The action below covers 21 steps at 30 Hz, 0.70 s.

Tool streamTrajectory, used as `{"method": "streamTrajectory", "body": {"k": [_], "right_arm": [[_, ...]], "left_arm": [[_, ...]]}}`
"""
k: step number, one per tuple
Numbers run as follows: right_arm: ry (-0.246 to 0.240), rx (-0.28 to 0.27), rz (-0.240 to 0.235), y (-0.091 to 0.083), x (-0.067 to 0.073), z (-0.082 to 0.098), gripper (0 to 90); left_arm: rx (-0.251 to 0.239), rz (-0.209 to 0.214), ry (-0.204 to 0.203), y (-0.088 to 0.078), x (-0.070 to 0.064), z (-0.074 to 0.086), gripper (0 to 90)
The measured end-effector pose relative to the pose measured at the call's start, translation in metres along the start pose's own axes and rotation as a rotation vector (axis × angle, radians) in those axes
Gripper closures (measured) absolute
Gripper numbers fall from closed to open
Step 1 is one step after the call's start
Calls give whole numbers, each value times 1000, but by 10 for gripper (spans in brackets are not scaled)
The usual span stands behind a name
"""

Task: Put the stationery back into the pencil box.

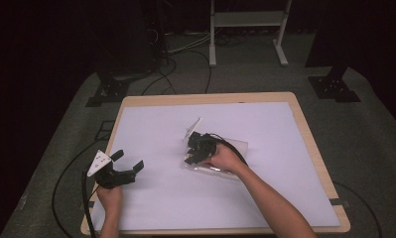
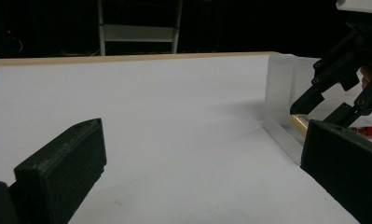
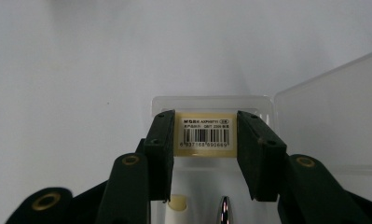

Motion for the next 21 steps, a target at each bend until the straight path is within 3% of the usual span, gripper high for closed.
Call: {"method": "streamTrajectory", "body": {"k": [14, 21], "right_arm": [[8, -1, -18, 7, -1, 1, 570], [10, -29, -18, 3, -1, -2, 538]], "left_arm": [[-1, 0, 0, 0, 0, 0, 0], [-1, 3, 2, 0, -1, 0, 0]]}}
Point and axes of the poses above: each handheld gripper's, and its own axes: y roughly forward along the jaws, z roughly out of its underside, x roughly to its left, the point moved 8 cm from there along y, roughly forward along the jaws, and after that the axes turned 11 degrees about z, right-handed, at the moved point
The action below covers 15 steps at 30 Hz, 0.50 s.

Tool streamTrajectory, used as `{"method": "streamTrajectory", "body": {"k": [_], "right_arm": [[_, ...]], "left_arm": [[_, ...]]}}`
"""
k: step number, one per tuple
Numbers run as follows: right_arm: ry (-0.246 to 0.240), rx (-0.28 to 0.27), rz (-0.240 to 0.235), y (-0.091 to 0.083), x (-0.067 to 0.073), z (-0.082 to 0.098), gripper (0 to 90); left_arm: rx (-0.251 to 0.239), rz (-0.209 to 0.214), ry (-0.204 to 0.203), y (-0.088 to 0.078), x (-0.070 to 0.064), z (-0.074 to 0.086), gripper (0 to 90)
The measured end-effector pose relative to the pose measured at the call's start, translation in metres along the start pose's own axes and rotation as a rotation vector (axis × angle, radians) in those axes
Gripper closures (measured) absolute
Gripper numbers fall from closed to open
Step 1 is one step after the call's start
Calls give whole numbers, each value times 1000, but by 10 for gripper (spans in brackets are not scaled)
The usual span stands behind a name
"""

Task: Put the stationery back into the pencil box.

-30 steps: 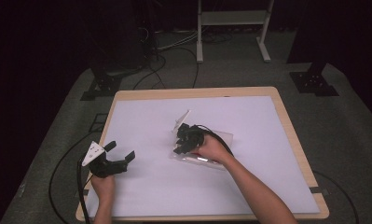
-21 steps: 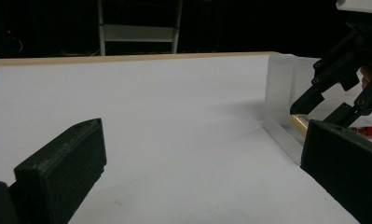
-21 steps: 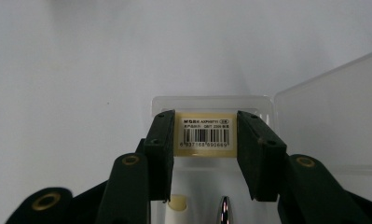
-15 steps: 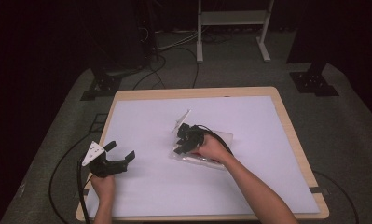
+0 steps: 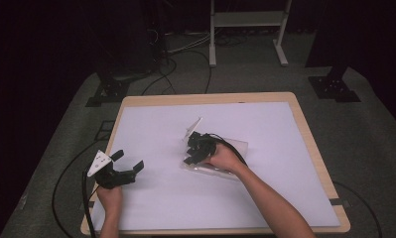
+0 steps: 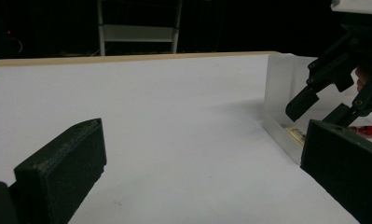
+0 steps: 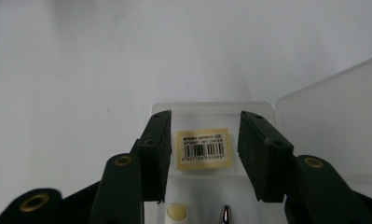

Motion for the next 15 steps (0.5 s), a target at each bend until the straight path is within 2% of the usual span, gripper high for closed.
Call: {"method": "streamTrajectory", "body": {"k": [5, 9, 15], "right_arm": [[-4, -24, 11, -18, -1, -1, 513], [3, -68, 19, -39, -2, -1, 502], [22, -95, 20, -63, -2, 9, 476]], "left_arm": [[1, -3, 2, 0, 0, 0, 0], [4, -2, 5, 0, 0, 0, 0], [5, -5, 4, 1, 0, 0, 0]]}}
Point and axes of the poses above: each handheld gripper's, and its own axes: y roughly forward along the jaws, z roughly out of its underside, x roughly to its left, the point moved 8 cm from there along y, roughly forward along the jaws, and after that the axes turned 11 degrees about z, right-handed, at the moved point
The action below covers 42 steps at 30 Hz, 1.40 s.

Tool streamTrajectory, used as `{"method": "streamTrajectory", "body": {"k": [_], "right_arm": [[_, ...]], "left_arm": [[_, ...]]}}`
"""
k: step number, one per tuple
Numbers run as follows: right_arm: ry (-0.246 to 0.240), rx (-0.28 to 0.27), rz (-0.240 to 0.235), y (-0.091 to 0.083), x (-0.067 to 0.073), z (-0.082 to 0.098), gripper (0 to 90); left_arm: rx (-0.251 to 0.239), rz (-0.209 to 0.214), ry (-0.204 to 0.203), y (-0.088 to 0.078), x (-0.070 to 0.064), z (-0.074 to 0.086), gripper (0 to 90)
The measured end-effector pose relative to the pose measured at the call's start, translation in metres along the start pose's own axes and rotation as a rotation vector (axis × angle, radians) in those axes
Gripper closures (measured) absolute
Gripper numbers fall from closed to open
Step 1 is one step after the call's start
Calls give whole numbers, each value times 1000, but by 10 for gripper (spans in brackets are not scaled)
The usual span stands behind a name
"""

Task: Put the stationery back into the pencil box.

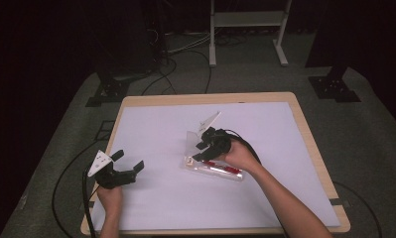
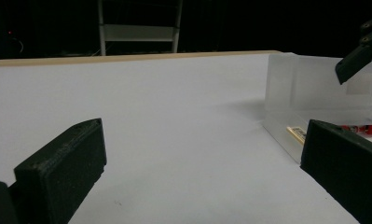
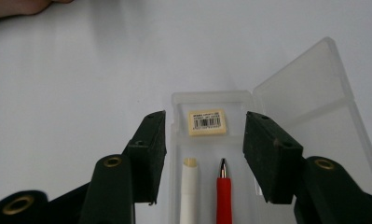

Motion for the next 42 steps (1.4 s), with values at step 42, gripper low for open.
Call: {"method": "streamTrajectory", "body": {"k": [42], "right_arm": [[62, -37, 26, -54, -5, 47, 340]], "left_arm": [[3, 1, 5, 0, -1, 0, 0]]}}
Point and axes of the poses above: each handheld gripper's, and its own axes: y roughly forward along the jaws, z roughly out of its underside, x roughly to its left, the point moved 8 cm from there along y, roughly forward along the jaws, and after that the axes turned 11 degrees about z, right-handed, at the moved point
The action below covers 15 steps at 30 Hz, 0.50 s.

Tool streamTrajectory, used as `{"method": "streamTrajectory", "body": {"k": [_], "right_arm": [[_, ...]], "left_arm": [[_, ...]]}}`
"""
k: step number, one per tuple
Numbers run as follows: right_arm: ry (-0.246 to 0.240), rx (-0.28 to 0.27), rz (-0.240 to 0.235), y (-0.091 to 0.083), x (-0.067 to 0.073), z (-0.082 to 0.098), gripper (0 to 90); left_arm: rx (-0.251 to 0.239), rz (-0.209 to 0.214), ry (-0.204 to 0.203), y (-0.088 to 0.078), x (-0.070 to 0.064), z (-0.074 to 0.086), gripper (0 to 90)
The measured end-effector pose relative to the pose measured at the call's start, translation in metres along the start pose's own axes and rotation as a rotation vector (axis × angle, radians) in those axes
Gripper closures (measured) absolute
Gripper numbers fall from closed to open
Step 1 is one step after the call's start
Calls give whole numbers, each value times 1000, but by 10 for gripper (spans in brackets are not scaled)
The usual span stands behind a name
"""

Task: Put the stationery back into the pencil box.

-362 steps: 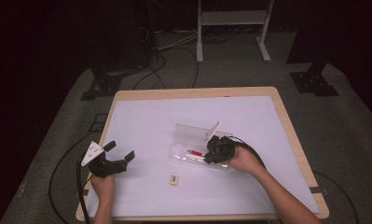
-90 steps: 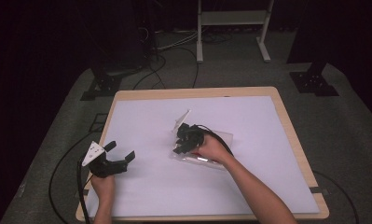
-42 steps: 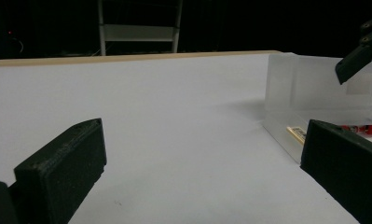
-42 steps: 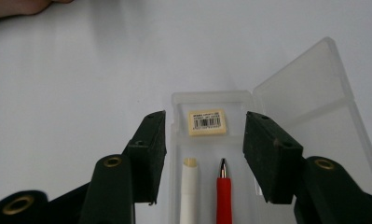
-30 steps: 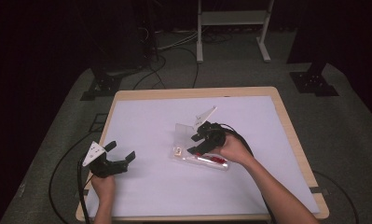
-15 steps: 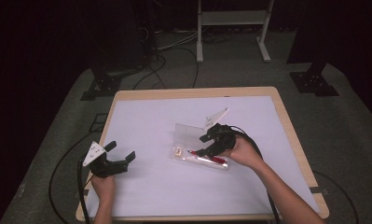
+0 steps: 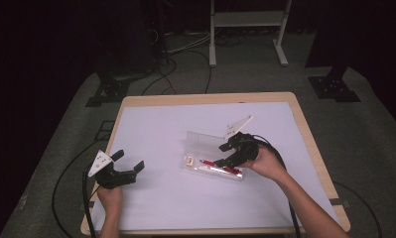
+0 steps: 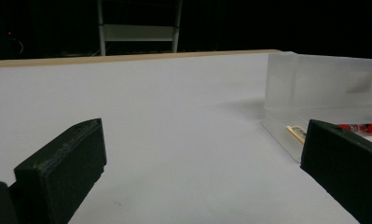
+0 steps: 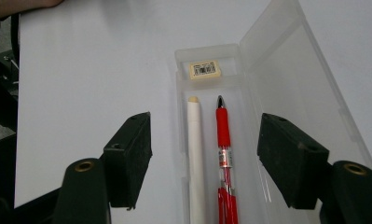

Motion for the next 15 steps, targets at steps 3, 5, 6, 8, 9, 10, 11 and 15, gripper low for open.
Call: {"method": "streamTrajectory", "body": {"k": [3, 5, 6, 8, 9, 10, 11, 15], "right_arm": [[3, -2, 6, -3, 0, 2, 338], [14, -1, 7, -6, 0, 4, 335], [12, -4, 11, -7, -1, 6, 335], [20, -2, 15, -10, -2, 8, 335], [20, -3, 16, -11, -3, 10, 335], [25, -5, 18, -13, -3, 12, 334], [24, -6, 21, -15, -5, 14, 333], [48, -11, 30, -21, -7, 22, 330]], "left_arm": [[1, 0, 2, 0, 0, 0, 0], [1, 0, 2, 0, 0, 0, 0], [0, 0, 2, 0, 0, 0, 0], [1, 0, 1, 0, 0, 0, 0], [1, -1, 2, 0, 0, 0, 0], [3, -1, 3, 0, 0, 0, 0], [3, 0, 4, 0, 0, 0, 0], [3, -1, 3, 0, 0, 0, 0]]}}
Point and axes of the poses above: each handheld gripper's, and its own axes: y roughly forward along the jaws, z roughly out of its underside, x roughly to its left, the point moved 8 cm from there along y, roughly forward along the jaws, and after that the axes turned 11 degrees about z, right-handed, at the moved point
